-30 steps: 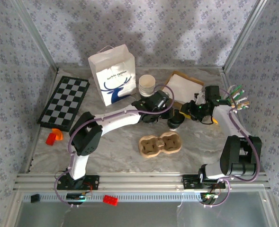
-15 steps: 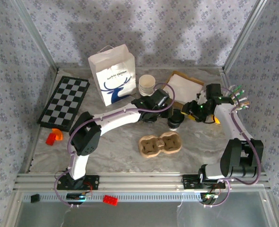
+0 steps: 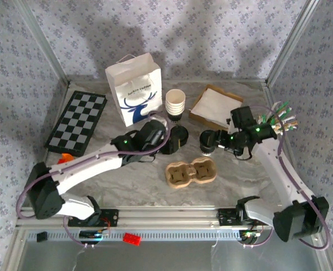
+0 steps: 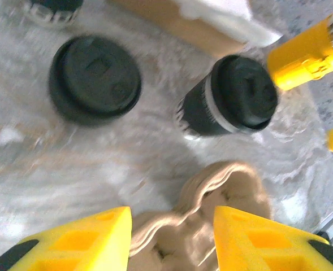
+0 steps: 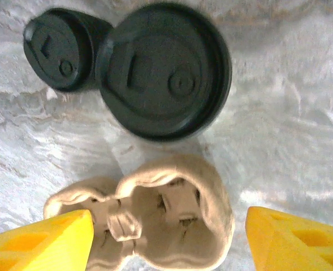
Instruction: Pack the takeout coffee
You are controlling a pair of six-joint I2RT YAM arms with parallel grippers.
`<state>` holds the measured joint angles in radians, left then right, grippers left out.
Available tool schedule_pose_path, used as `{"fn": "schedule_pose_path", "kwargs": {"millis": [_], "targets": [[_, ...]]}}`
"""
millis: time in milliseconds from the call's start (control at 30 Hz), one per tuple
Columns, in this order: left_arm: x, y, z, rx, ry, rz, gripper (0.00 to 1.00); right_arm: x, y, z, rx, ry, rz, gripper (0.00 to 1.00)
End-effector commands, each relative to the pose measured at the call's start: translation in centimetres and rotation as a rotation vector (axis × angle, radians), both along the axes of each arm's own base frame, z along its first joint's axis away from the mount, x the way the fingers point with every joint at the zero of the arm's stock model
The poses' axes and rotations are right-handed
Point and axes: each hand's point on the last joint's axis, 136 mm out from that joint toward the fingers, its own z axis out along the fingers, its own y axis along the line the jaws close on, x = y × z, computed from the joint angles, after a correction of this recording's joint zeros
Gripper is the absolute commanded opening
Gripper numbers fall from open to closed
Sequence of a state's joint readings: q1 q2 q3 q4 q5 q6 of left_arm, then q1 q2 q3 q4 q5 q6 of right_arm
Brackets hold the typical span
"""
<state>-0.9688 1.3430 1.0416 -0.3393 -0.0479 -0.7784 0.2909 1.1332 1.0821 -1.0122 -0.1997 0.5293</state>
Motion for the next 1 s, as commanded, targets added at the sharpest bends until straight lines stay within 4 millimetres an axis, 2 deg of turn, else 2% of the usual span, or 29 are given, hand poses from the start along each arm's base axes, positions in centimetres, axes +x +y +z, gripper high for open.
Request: {"fn": "schedule_pose_path", "kwargs": {"millis": [0, 67, 200, 333, 500, 600, 967], "targets": [[-2.1, 2.4, -3.4, 0.032, 0.095, 0.028, 0.44, -3.0, -1.1, -1.8, -0.122, 0.094, -0.087, 0.75], [-2.9, 3.2, -4.4, 0.023, 0.119, 0.034, 0.45, -4.0, -0.5, -2.2, -0.141, 0.098, -0.101, 0.76], [-4.6, 2.4, -4.7, -0.065, 0.161, -0.021, 0.47, -5.5, 1.3, -2.9, -0.130, 0.086, -0.093, 0.77], [-5.5, 2.7, -5.8, -0.062, 0.186, -0.019, 0.47, -5.9, 4.3, -3.8, -0.112, 0.055, 0.045, 0.78], [-5.5, 3.2, -6.4, -0.040, 0.173, -0.005, 0.45, -6.6, 5.2, -5.4, -0.153, 0.091, 0.133, 0.73], [-5.1, 4.3, -6.3, -0.029, 0.143, 0.030, 0.46, -6.9, 7.7, -5.6, -0.089, 0.068, 0.230, 0.73], [-4.8, 8.0, -6.9, 0.051, 0.118, 0.136, 0.46, -6.0, 11.0, -7.7, -0.032, 0.065, 0.284, 0.76]]}}
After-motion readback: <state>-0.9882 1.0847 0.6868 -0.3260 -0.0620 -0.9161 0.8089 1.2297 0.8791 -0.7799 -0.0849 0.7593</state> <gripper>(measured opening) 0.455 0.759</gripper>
